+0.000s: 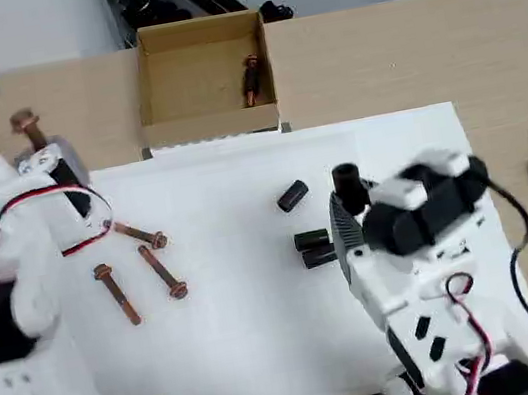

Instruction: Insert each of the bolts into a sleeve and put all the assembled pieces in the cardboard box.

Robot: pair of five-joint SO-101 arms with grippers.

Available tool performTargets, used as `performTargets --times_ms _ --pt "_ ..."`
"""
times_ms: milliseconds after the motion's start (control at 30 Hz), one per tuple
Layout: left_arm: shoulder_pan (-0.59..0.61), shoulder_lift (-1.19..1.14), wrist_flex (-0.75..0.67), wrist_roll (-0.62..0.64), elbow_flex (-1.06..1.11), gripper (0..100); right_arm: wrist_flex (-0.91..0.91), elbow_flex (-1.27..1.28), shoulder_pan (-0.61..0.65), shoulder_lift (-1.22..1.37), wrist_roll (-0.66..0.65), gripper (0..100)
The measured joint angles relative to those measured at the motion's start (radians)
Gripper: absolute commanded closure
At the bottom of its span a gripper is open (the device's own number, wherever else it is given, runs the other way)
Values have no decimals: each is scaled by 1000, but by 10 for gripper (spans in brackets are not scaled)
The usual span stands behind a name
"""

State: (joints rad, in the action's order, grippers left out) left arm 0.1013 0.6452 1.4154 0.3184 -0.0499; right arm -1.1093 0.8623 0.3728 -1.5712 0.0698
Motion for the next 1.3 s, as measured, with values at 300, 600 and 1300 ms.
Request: performTargets --times_ms 300,600,1300 --pt "-259 20 -167 0 0 995 212 305 34 -201 112 995" --pt "-497 -17 -204 -89 17 995 384 411 161 -215 115 995" --pt "-654 -28 -342 26 141 995 427 413 207 -215 115 995"
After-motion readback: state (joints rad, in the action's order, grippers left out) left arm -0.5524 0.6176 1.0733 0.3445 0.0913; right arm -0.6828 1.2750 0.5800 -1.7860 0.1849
